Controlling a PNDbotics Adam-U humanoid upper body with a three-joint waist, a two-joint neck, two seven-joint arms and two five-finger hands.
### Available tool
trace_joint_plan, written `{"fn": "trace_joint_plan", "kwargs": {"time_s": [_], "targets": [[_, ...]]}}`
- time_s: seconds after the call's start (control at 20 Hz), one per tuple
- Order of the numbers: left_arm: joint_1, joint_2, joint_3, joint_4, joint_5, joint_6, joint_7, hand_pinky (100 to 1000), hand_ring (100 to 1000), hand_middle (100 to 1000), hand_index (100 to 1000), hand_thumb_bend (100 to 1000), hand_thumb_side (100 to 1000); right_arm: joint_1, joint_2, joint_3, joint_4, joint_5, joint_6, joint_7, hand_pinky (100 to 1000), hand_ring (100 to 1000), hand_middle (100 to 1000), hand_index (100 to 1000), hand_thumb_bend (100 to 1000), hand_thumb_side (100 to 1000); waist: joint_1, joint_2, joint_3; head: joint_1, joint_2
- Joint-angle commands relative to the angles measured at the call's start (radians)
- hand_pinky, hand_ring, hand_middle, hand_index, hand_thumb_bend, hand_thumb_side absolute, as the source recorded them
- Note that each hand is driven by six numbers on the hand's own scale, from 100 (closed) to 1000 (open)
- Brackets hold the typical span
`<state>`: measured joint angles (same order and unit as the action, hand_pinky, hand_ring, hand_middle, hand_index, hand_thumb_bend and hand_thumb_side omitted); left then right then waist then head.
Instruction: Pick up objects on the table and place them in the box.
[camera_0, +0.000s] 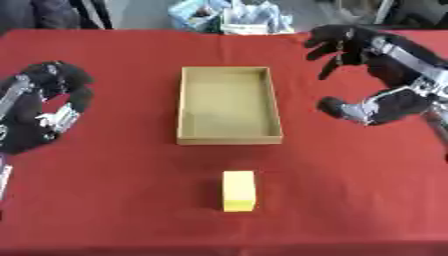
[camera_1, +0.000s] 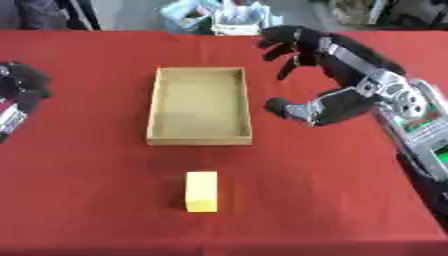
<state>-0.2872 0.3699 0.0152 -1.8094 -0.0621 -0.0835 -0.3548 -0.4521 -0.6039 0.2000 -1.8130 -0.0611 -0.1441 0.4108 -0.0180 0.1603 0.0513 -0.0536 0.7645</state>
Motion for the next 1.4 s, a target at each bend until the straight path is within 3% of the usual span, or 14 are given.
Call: {"fn": "trace_joint_plan", "kwargs": {"time_s": [0.05, 0.55, 1.4], "targets": [[-0.008, 0.01, -0.001, -0.019, 0.001, -0.001, -0.001, 676, 612, 639, 685, 299, 506, -0.021, -0.03, -0.002, -0.014, -0.005, -0.002, 0.008, 630, 825, 841, 951, 429, 308, 0.002, -0.016, 0.003, 0.003, 0.006], [-0.01, 0.011, -0.003, -0.016, 0.0, 0.004, 0.004, 678, 614, 639, 685, 283, 518, -0.055, -0.037, 0.033, -0.031, -0.013, 0.0, 0.041, 636, 827, 843, 953, 434, 321, -0.002, -0.021, 0.004, 0.001, 0.006], [-0.006, 0.012, -0.008, 0.0, -0.01, 0.019, 0.007, 681, 607, 640, 687, 270, 541, -0.186, -0.03, 0.195, -0.019, 0.057, 0.002, 0.239, 660, 834, 845, 941, 404, 318, -0.004, -0.028, 0.011, -0.007, 0.006]]}}
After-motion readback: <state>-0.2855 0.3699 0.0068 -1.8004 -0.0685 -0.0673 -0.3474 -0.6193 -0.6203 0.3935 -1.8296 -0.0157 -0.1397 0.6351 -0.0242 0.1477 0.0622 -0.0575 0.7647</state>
